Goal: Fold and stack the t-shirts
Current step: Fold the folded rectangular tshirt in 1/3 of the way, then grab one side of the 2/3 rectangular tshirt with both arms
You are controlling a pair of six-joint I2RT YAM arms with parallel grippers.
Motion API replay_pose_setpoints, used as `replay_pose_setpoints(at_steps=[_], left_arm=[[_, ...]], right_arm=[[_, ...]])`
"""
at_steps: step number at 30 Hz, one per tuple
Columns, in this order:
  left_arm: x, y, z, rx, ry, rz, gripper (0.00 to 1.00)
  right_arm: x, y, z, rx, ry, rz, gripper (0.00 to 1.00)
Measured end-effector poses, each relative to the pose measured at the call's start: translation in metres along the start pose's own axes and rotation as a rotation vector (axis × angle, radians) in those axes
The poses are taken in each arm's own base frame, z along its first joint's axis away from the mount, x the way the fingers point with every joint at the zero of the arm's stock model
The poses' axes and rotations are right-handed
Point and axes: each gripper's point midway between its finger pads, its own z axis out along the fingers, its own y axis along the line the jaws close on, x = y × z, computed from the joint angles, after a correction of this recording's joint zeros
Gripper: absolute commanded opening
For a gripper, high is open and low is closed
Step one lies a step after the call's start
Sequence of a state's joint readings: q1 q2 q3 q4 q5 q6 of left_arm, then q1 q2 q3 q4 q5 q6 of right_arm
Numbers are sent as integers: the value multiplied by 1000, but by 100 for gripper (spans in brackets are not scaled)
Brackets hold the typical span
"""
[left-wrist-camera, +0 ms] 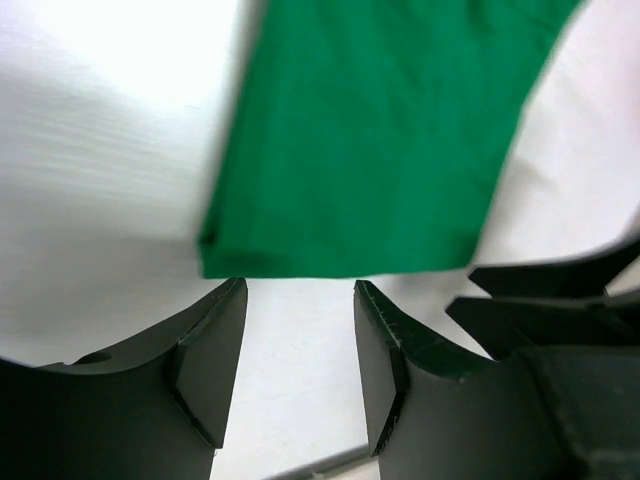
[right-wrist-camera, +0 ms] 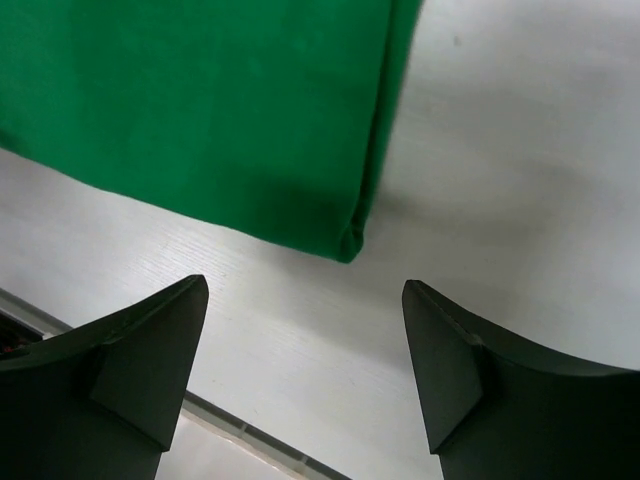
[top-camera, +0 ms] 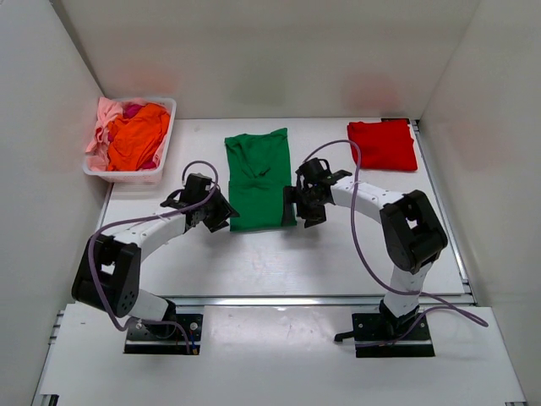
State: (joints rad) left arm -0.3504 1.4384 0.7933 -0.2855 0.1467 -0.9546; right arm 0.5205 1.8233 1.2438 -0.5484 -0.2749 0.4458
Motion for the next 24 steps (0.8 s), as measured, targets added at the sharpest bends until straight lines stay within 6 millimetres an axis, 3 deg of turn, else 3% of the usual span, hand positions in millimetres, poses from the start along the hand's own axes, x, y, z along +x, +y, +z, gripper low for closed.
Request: replay_pose_setpoints(at_steps=[4, 9, 17, 19, 24], left_arm=[[2, 18, 4, -67, -24, -8, 58], [7, 27, 9, -106, -21, -9, 57], [27, 37, 27, -162, 28, -1, 58], [29, 36, 28, -158, 28, 1, 57], [26, 35, 30, -146, 10, -6, 57]], right_arm=[[11, -12, 6, 42, 2, 60, 70], [5, -21, 7, 58, -31, 116, 62], [-3, -17, 12, 25, -70, 158, 54], [-3, -16, 13, 23, -73, 164, 47], [-3, -13, 17, 3, -82, 186, 44]])
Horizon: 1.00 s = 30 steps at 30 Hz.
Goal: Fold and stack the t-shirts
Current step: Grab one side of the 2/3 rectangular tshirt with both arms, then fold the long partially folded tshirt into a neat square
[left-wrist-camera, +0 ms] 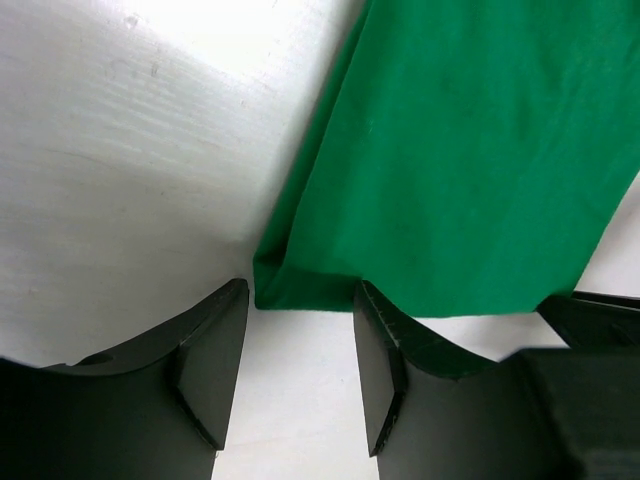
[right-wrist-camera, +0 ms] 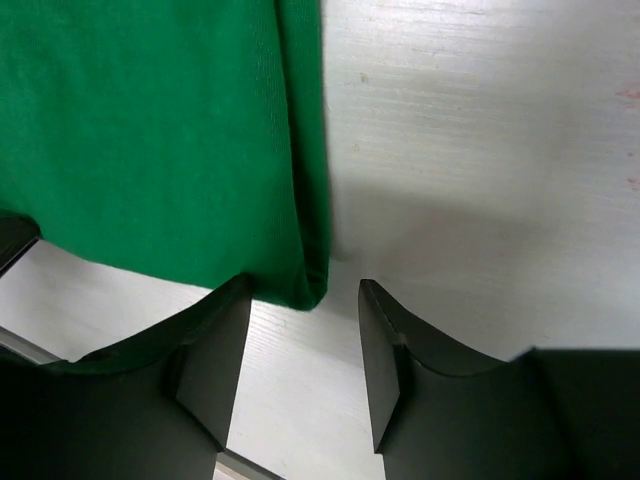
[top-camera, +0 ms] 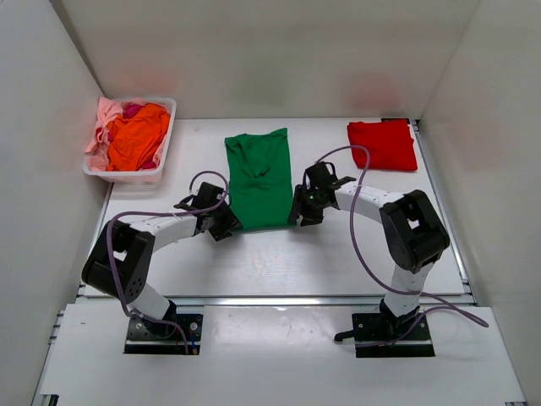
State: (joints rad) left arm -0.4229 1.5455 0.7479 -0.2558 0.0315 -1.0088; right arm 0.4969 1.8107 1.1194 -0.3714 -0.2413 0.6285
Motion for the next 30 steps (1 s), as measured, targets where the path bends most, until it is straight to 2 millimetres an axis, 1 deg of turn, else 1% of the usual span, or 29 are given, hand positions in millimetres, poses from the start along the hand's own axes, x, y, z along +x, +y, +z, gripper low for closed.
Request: replay_pose_setpoints(at_steps=[1, 2, 3, 4, 5, 6, 7, 10, 11, 13, 14, 16, 19, 20, 22, 26, 28, 30], left_arm=[[-1, -1, 1, 2, -5, -1, 57], [-2, -1, 2, 2, -11, -1, 54], [-4, -1, 3, 4, -16, -1, 43], [-5, -2, 5, 4, -22, -2, 38], [-6, -2, 8, 2, -26, -1, 25], [-7, -3, 10, 6, -31, 0, 2], [-8, -2, 12, 6, -35, -2, 0], [-8, -2, 12, 28, -41, 1, 0], [-6, -1, 11, 31, -38, 3, 0], [4, 4, 4, 35, -13, 16, 0], [12, 8, -1, 37, 7, 24, 0], [31, 17, -17, 47, 52, 42, 0], [60, 25, -53, 106, 105, 65, 0], [66, 26, -67, 143, 110, 57, 0], [75, 31, -89, 203, 107, 26, 0], [93, 38, -125, 294, 132, -31, 0], [102, 40, -137, 314, 163, -36, 0], [110, 45, -145, 296, 203, -39, 0]], right_arm=[[0, 1, 2, -4, 3, 5, 44], [1, 1, 4, -7, 5, 8, 43], [1, 1, 6, -10, 7, 10, 42], [2, 3, 8, -18, 12, 15, 24], [2, 5, 9, -23, 12, 11, 4], [4, 7, 11, -31, 16, 14, 1], [5, 8, 12, -36, 20, 12, 0], [13, 9, 14, -41, 35, 2, 1], [16, 8, 13, -45, 40, 0, 0], [26, 5, 7, -51, 53, -3, 0], [35, 2, 1, -55, 62, -7, 0], [55, -2, -17, -64, 81, -19, 0], [87, 1, -46, -101, 99, -60, 0], [99, 4, -57, -119, 105, -81, 0], [121, 10, -71, -154, 115, -118, 0], [171, 18, -96, -222, 162, -154, 0], [187, 20, -108, -241, 177, -154, 0], [190, 24, -118, -261, 170, -148, 0]])
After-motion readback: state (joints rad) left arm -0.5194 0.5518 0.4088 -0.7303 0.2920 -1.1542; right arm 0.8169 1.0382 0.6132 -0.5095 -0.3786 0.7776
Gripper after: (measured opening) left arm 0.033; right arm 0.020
